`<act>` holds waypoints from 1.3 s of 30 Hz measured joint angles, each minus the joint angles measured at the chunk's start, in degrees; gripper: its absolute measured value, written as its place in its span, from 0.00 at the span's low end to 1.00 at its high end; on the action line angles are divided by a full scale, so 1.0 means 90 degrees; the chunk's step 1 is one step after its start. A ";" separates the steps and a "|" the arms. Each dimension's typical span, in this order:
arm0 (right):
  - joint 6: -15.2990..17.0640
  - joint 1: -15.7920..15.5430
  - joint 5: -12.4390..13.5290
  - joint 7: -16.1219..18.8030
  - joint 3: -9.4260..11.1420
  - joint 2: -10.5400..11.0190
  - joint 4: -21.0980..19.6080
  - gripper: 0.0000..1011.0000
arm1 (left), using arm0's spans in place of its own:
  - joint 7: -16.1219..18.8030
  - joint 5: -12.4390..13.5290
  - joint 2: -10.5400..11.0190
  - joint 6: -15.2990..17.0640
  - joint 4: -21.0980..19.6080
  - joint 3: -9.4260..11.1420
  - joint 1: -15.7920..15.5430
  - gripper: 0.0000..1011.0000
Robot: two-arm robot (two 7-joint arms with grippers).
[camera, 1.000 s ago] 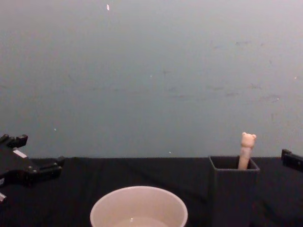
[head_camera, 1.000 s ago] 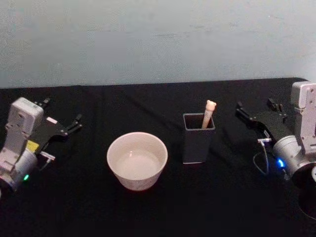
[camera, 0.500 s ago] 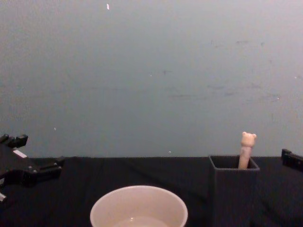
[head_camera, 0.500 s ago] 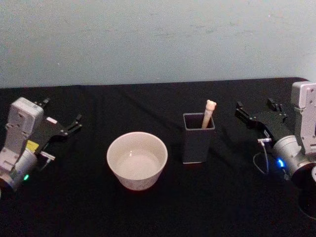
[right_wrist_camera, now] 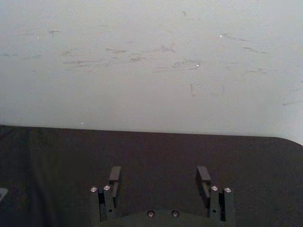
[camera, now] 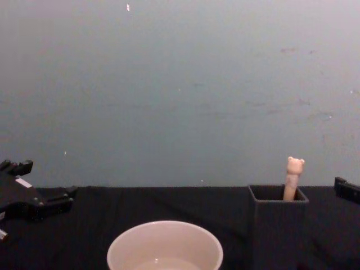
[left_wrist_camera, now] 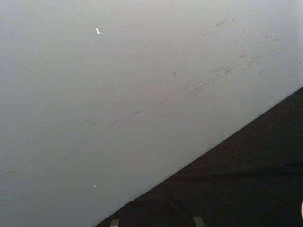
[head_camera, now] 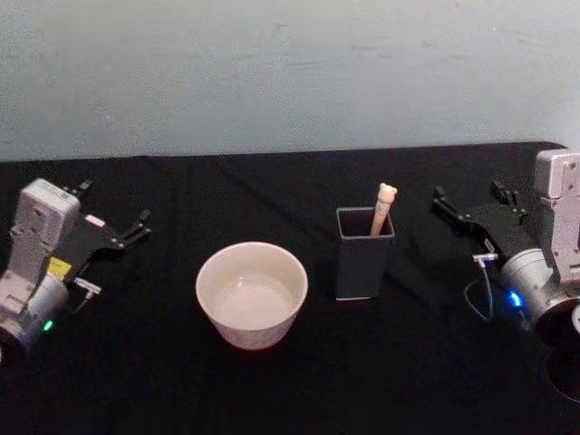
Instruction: Pick up the stirring spoon with one hand, stir inside the cup, then place it back in its original position.
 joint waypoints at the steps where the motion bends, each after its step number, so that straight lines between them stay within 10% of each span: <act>1: 0.0000 0.0000 0.0000 0.0000 0.0000 0.0000 0.0000 0.99 | 0.0000 0.0000 0.0000 0.0000 0.0000 0.0000 0.0000 0.99; 39: 0.0000 0.0000 0.0000 0.0000 0.0000 0.0000 0.0000 0.99 | 0.0000 0.0000 0.0000 0.0000 0.0000 0.0000 0.0000 0.99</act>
